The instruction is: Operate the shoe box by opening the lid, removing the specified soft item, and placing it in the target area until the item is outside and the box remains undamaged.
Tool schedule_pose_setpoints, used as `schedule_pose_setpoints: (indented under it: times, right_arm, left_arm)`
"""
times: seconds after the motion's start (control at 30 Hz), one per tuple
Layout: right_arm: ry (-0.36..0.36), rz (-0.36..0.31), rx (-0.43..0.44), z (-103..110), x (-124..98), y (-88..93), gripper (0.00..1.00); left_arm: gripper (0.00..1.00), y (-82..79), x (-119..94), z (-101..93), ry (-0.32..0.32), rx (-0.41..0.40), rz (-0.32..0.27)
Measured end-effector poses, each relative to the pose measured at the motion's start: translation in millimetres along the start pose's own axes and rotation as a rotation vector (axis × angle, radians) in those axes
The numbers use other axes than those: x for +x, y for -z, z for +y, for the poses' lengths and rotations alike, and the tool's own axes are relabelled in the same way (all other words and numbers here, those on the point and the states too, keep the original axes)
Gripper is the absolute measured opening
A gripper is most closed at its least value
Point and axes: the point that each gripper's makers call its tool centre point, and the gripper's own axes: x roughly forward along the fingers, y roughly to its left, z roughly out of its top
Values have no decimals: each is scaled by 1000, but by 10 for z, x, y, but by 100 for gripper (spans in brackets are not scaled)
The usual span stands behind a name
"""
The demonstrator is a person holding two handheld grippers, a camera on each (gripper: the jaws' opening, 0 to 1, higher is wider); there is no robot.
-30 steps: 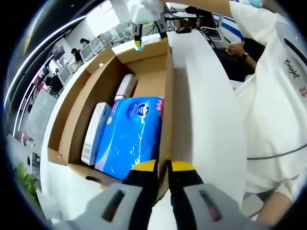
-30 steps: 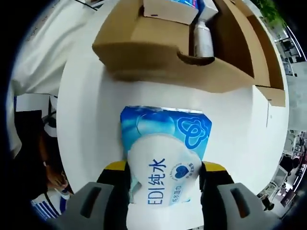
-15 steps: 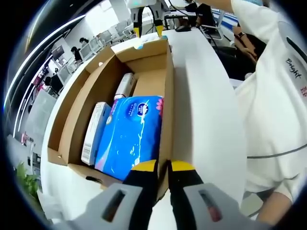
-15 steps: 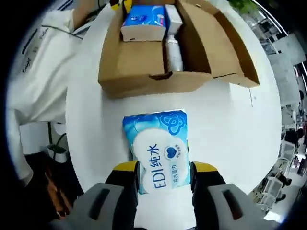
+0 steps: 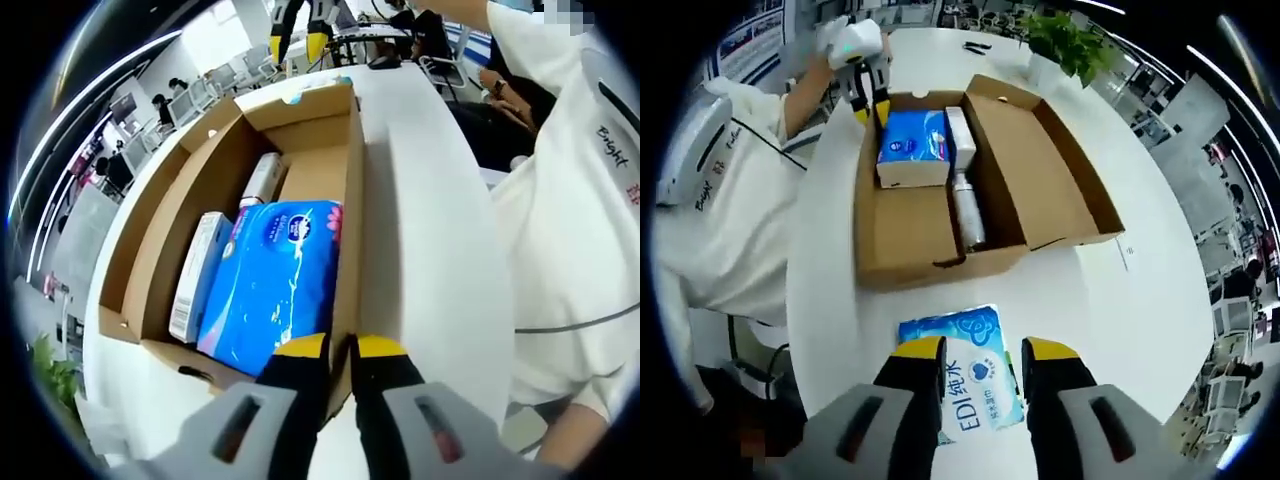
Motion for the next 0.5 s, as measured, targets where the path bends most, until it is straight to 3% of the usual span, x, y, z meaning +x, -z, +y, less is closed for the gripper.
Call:
schedule_pose_setpoints:
  times: [0.07, 0.2, 0.27, 0.3, 0.4, 0.47, 0.5]
  right_arm:
    - [12, -7, 0, -26, -18, -21, 26]
    - [120, -52, -8, -210, -48, -131, 23]
    - [234, -63, 55, -407, -96, -151, 22]
    - [253, -62, 66, -440, -114, -159, 22]
    - [356, -109, 89, -559, -234, -283, 24]
    - [374, -131, 90, -560, -273, -341, 25]
    - [387, -173, 107, -548, -296, -425, 25]
  left_arm:
    - [9, 0, 0, 1, -1, 4, 3]
    - [8, 0, -1, 7, 6, 1, 2]
    - [8, 0, -2, 3, 13, 5, -2]
    - [7, -4, 0, -6, 24, 35, -4]
    - [7, -4, 1, -4, 20, -10, -4]
    - [7, -6, 2, 4, 25, -16, -4]
    - [7, -6, 2, -4, 27, -3, -8]
